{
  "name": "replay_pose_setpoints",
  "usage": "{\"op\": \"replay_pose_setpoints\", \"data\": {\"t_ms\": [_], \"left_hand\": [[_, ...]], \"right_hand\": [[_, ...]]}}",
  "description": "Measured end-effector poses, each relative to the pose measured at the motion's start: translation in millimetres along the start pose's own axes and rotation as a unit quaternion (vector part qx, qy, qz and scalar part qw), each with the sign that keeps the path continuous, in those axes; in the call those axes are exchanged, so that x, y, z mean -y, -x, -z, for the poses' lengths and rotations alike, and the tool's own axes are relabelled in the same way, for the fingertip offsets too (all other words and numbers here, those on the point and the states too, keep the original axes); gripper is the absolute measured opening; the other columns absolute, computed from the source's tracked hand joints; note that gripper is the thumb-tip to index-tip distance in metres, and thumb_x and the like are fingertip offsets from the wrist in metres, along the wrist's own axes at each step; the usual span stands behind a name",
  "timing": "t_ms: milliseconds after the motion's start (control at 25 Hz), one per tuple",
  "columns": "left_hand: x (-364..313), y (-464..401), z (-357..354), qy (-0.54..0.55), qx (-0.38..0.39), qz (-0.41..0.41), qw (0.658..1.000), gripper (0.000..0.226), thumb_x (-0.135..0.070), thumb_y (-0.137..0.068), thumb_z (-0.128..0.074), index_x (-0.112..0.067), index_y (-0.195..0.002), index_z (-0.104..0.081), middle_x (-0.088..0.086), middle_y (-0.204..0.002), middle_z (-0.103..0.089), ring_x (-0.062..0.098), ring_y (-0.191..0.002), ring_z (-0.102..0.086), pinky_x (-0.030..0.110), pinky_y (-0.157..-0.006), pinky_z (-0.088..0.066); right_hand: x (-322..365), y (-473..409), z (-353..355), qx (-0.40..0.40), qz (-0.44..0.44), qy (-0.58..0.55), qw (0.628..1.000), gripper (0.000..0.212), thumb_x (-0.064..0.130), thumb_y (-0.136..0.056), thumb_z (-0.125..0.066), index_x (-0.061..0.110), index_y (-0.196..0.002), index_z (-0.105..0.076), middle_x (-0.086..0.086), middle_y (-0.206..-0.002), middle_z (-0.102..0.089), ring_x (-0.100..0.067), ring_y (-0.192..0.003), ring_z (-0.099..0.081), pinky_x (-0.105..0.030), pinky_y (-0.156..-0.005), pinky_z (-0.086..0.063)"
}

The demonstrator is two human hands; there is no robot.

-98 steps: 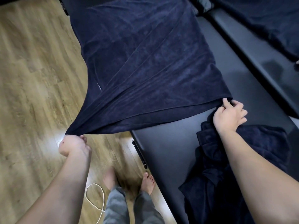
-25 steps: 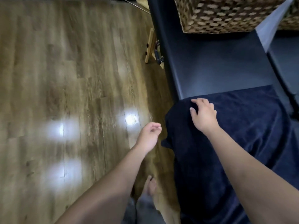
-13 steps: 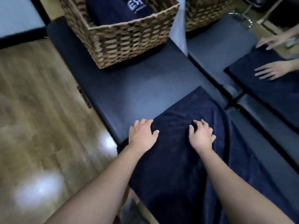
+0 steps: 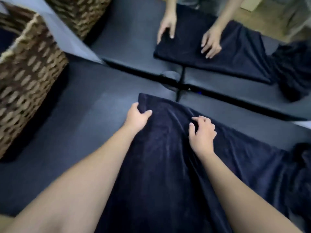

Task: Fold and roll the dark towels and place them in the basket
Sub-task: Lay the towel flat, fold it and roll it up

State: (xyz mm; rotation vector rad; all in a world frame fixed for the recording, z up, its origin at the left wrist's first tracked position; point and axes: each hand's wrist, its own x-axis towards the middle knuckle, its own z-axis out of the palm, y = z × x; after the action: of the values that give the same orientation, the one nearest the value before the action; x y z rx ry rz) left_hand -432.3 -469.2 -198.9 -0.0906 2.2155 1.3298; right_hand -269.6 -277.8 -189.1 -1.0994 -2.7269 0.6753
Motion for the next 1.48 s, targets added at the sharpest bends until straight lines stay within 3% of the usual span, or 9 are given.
{"op": "replay_pose_setpoints", "data": {"t_ms": [160, 360, 520, 720, 960, 1120, 1240, 1360, 1480], "left_hand": [[-29, -54, -11, -0.04, -0.032, -0.016, 0.999, 0.022, -0.032, -0.092, -0.071, -0.015, -0.096, -0.057, 0.008, -0.098, -0.061, 0.02, -0.089, -0.056, 0.028, -0.081, -0.041], [-37, -77, 2, -0.118, -0.062, -0.055, 0.99, 0.015, -0.03, -0.1, -0.058, -0.016, -0.093, -0.056, 0.011, -0.09, -0.052, 0.015, -0.069, -0.052, 0.035, -0.077, -0.04], [-51, -105, 36, -0.107, -0.132, -0.05, 0.984, 0.016, -0.04, -0.1, -0.055, -0.031, -0.088, -0.048, 0.004, -0.102, -0.052, 0.022, -0.089, -0.05, 0.046, -0.09, -0.048], [-57, -115, 61, -0.047, -0.147, -0.023, 0.988, 0.032, -0.04, -0.095, -0.064, -0.028, -0.071, -0.045, 0.003, -0.098, -0.056, 0.019, -0.088, -0.051, 0.035, -0.084, -0.047], [-47, -110, 61, 0.016, -0.017, 0.074, 0.997, 0.01, -0.034, -0.097, -0.065, -0.025, -0.094, -0.062, 0.0, -0.112, -0.061, 0.022, -0.098, -0.059, 0.038, -0.075, -0.05], [-65, -117, 73, 0.034, -0.024, 0.045, 0.998, 0.02, -0.032, -0.1, -0.061, -0.022, -0.117, -0.066, -0.001, -0.12, -0.061, 0.02, -0.103, -0.059, 0.038, -0.086, -0.052], [-66, -133, 77, 0.021, -0.104, 0.038, 0.994, 0.033, -0.031, -0.095, -0.067, -0.022, -0.127, -0.063, 0.004, -0.123, -0.066, 0.026, -0.099, -0.064, 0.042, -0.093, -0.053], [-47, -133, 64, -0.265, -0.205, -0.11, 0.936, 0.031, -0.035, -0.086, -0.064, -0.025, -0.115, -0.058, 0.011, -0.115, -0.066, 0.037, -0.105, -0.062, 0.05, -0.093, -0.053], [-55, -97, 12, -0.413, -0.084, -0.379, 0.824, 0.024, -0.032, -0.091, -0.06, -0.018, -0.11, -0.065, 0.015, -0.109, -0.065, 0.042, -0.104, -0.057, 0.052, -0.086, -0.049]], "right_hand": [[-17, 11, -1, -0.02, -0.099, 0.01, 0.995, 0.025, 0.032, -0.101, -0.05, 0.022, -0.123, -0.059, -0.002, -0.133, -0.049, -0.027, -0.118, -0.045, -0.047, -0.098, -0.033], [-47, 39, 6, -0.028, -0.158, -0.028, 0.987, 0.027, 0.031, -0.103, -0.048, 0.022, -0.126, -0.058, 0.005, -0.14, -0.047, -0.018, -0.127, -0.042, -0.036, -0.102, -0.025], [-58, 37, 8, -0.017, -0.175, -0.055, 0.983, 0.031, 0.031, -0.104, -0.049, 0.021, -0.131, -0.058, 0.005, -0.155, -0.041, -0.012, -0.142, -0.034, -0.035, -0.111, -0.02], [-68, 42, 8, -0.015, -0.156, -0.063, 0.986, 0.034, 0.03, -0.104, -0.051, 0.02, -0.135, -0.057, 0.003, -0.16, -0.037, -0.013, -0.15, -0.026, -0.035, -0.117, -0.018], [-70, 33, 16, -0.022, -0.163, -0.067, 0.984, 0.032, 0.03, -0.103, -0.051, 0.02, -0.134, -0.058, 0.003, -0.155, -0.042, -0.017, -0.143, -0.034, -0.039, -0.113, -0.02], [-90, 14, 33, -0.022, -0.184, -0.029, 0.982, 0.033, 0.03, -0.104, -0.049, 0.022, -0.134, -0.057, 0.001, -0.154, -0.041, -0.022, -0.138, -0.036, -0.045, -0.11, -0.024], [-124, -13, 53, -0.004, -0.219, -0.004, 0.976, 0.035, 0.027, -0.105, -0.046, 0.022, -0.139, -0.055, 0.0, -0.155, -0.04, -0.027, -0.139, -0.036, -0.048, -0.111, -0.026], [-163, -37, 74, 0.003, -0.224, 0.035, 0.974, 0.037, 0.025, -0.104, -0.048, 0.021, -0.14, -0.054, -0.001, -0.153, -0.045, -0.032, -0.134, -0.038, -0.047, -0.11, -0.03], [-199, -57, 93, 0.022, -0.225, 0.1, 0.969, 0.042, 0.031, -0.103, -0.05, 0.021, -0.145, -0.05, -0.004, -0.156, -0.042, -0.037, -0.133, -0.038, -0.049, -0.109, -0.032]]}}
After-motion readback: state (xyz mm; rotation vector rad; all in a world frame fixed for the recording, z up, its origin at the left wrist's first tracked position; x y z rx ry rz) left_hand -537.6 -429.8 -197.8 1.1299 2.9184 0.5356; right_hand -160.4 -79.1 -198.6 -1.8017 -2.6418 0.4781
